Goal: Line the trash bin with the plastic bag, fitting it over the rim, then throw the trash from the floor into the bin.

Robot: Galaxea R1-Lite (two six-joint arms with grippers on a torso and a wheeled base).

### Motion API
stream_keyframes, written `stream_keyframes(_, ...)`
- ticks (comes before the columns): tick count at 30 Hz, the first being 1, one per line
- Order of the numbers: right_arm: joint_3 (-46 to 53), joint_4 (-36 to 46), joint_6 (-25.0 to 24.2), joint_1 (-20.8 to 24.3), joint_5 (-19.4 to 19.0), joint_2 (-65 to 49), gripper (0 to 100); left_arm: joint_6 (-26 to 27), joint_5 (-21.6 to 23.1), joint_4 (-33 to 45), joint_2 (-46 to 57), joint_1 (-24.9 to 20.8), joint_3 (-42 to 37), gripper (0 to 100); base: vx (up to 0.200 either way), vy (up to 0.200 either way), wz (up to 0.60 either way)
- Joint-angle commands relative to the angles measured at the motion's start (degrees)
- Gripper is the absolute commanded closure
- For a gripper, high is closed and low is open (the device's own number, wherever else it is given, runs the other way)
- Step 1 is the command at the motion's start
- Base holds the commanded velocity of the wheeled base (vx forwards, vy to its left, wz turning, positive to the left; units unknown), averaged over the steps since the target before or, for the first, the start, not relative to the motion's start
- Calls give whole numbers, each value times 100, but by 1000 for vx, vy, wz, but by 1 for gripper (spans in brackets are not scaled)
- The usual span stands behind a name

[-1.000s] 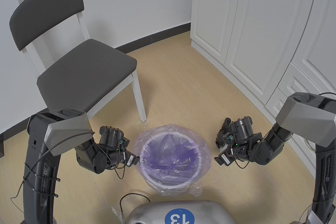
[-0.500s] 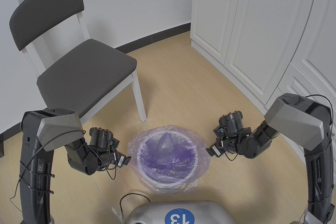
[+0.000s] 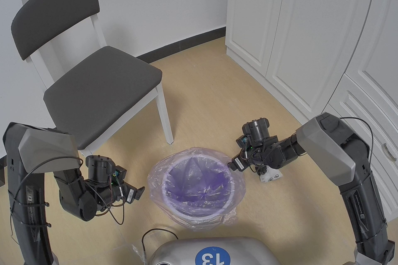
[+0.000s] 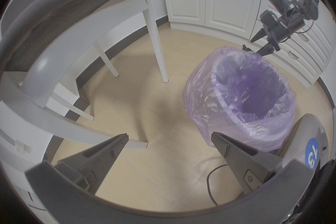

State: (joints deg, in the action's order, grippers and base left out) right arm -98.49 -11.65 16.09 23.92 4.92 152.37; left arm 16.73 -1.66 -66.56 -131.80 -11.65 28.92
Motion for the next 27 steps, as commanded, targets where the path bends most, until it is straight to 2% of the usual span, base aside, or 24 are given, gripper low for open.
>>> stream_keyframes(1,-1305,744,-18,-71,-299,865,0,-3,16,-621,384,32,-729,0,0,0,0)
stream_keyframes(2,-1610,963,-27,-71,-449,1032,0,-3,8,-744,392,23,-853,0,0,0,0)
stream_keyframes(5,-1610,1078,61,-71,-774,1163,0,-3,8,-990,392,32,-1072,0,0,0,0)
stream_keyframes(8,-1610,1121,219,-80,-897,1199,0,-3,-1,-1228,375,32,-1213,0,0,0,0)
stream_keyframes(16,-1610,1078,219,-203,-967,1242,0,-170,-19,-1614,322,23,-1397,0,0,0,0)
stream_keyframes(19,-1610,893,26,-379,-923,891,0,-425,-28,-1781,296,14,-1424,0,0,0,0)
stream_keyframes(23,-812,137,-1,-555,-923,223,0,-556,-28,-1948,287,14,-1538,0,0,0,0)
stream_keyframes(26,418,-671,26,-581,-932,-656,0,-548,-28,-2124,261,5,-1714,0,0,0,0)
stream_keyframes(27,418,-671,26,-581,-932,-656,0,-548,-28,-2124,261,5,-1714,0,0,0,0)
